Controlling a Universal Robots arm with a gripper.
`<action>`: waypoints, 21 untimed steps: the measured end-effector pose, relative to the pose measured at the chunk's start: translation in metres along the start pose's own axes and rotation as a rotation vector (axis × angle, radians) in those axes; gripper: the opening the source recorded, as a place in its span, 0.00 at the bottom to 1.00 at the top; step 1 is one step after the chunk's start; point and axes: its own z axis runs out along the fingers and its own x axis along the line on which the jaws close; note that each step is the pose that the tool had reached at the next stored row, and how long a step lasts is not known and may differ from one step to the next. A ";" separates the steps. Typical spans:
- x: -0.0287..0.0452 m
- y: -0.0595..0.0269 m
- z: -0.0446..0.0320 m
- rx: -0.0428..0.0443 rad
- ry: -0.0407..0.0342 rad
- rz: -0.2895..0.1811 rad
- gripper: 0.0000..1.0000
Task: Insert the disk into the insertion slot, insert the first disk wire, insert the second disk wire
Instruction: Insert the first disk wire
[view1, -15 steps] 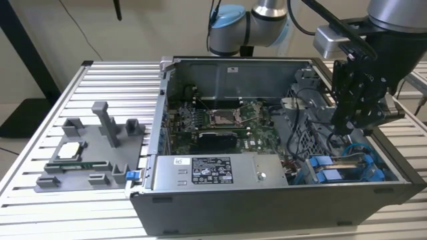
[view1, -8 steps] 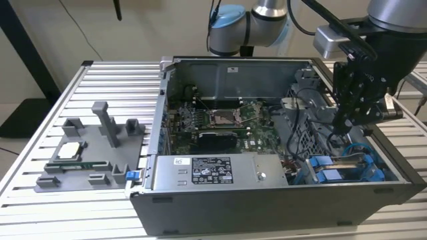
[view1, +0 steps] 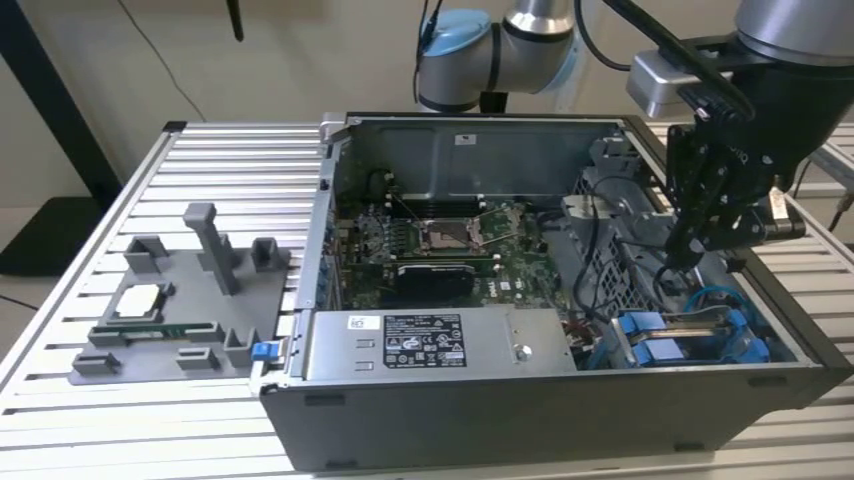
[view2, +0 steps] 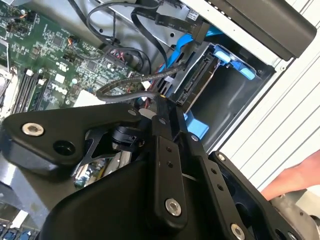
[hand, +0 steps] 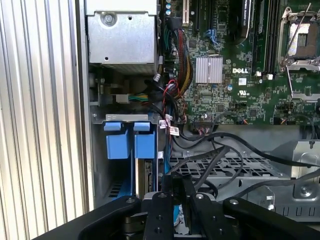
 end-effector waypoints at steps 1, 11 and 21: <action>0.0000 0.0000 0.0000 0.0000 0.0000 0.000 0.00; 0.0003 -0.0051 0.0019 -0.0097 0.0003 0.000 0.00; 0.0062 -0.0302 0.0080 -0.0812 0.0021 0.001 0.00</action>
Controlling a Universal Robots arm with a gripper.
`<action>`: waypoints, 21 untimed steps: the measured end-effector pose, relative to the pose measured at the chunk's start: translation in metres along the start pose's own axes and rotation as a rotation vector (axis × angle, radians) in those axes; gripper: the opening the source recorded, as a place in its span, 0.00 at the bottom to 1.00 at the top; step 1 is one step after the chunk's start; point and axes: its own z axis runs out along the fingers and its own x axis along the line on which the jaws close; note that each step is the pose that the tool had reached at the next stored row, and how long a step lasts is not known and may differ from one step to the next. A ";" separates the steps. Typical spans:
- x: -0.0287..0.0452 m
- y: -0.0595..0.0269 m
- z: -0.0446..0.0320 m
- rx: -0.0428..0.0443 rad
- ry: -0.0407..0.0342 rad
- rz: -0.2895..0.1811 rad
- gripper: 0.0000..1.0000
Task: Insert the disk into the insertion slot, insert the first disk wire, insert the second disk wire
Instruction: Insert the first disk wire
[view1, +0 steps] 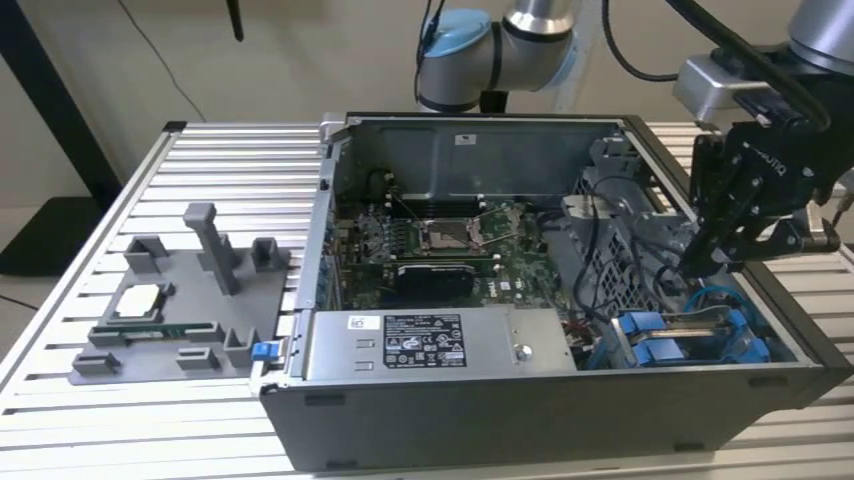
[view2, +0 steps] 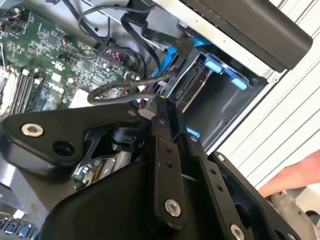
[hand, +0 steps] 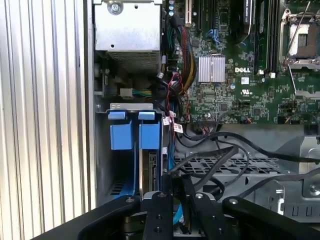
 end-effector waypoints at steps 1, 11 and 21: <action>0.0008 -0.0024 0.0004 -0.0066 0.0002 0.000 0.00; 0.0085 -0.0260 0.0050 -0.0730 0.0019 0.001 0.00; 0.0145 -0.0457 0.0098 -0.1294 0.0034 0.002 0.00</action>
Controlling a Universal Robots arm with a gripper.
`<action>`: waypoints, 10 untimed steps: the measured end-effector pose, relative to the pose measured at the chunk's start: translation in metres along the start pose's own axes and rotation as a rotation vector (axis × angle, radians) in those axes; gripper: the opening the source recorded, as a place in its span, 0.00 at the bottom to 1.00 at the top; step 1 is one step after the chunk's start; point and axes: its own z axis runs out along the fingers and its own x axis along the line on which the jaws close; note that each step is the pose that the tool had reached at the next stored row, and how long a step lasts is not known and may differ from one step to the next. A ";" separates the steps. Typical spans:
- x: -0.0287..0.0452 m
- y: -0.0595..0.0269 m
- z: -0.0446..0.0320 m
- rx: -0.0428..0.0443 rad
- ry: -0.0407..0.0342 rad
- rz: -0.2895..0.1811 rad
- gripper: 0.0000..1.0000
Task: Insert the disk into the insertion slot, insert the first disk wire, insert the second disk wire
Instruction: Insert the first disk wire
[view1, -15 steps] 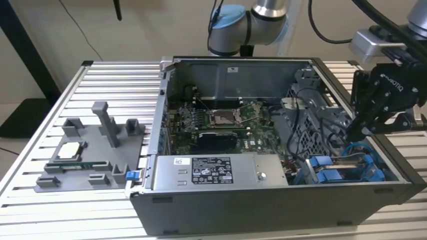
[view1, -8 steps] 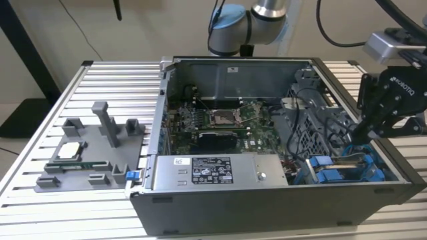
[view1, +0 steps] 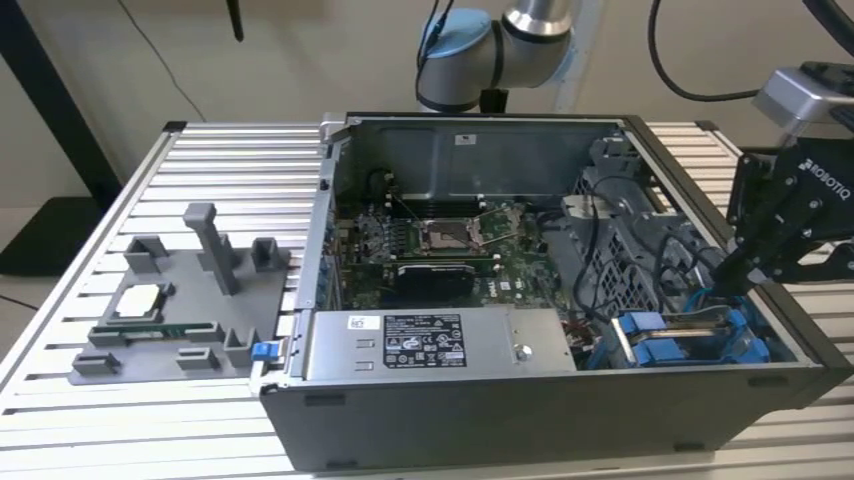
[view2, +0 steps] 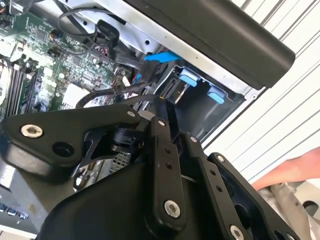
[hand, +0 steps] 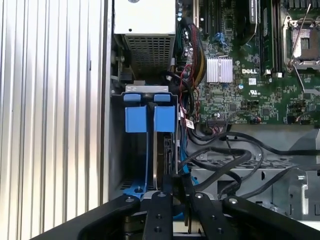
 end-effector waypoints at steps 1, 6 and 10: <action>-0.0001 -0.0001 0.0000 -0.0009 -0.0001 0.000 0.00; 0.0000 -0.0002 0.0001 -0.0016 0.0001 0.000 0.00; 0.0000 -0.0002 0.0003 -0.0015 0.0024 0.000 0.00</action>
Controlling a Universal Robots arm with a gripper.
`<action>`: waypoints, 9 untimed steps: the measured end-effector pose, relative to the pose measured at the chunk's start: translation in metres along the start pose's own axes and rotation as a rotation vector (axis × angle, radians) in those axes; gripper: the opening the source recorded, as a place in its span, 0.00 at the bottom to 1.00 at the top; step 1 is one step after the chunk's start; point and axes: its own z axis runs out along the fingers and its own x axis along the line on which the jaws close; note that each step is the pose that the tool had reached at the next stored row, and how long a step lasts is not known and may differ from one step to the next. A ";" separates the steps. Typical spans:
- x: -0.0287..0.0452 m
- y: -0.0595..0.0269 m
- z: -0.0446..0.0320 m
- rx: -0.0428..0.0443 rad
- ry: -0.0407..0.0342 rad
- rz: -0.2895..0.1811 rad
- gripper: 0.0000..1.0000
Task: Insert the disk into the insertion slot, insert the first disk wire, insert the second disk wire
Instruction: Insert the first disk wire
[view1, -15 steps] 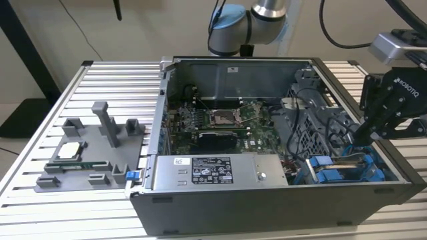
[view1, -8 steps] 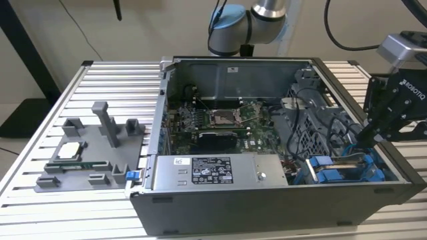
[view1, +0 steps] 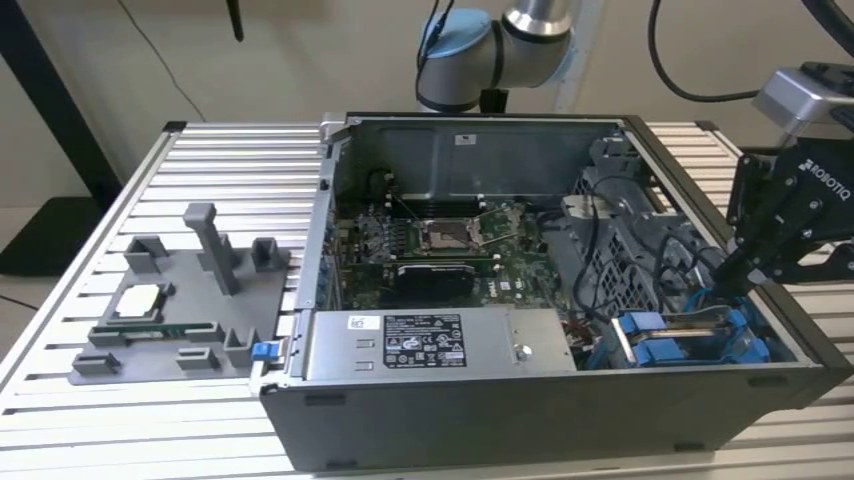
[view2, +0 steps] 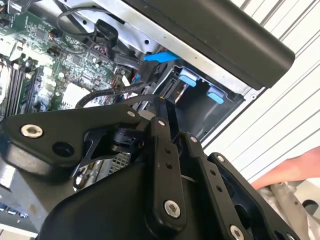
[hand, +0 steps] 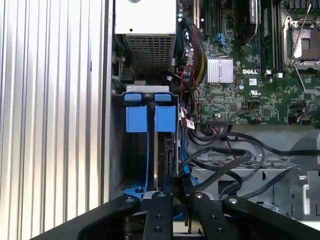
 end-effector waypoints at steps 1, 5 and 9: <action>0.0000 0.0000 0.0001 0.0000 0.0007 0.000 0.00; 0.0000 -0.0001 0.0005 0.0001 0.0033 0.000 0.00; 0.0000 -0.0003 0.0019 0.0000 0.0043 0.001 0.00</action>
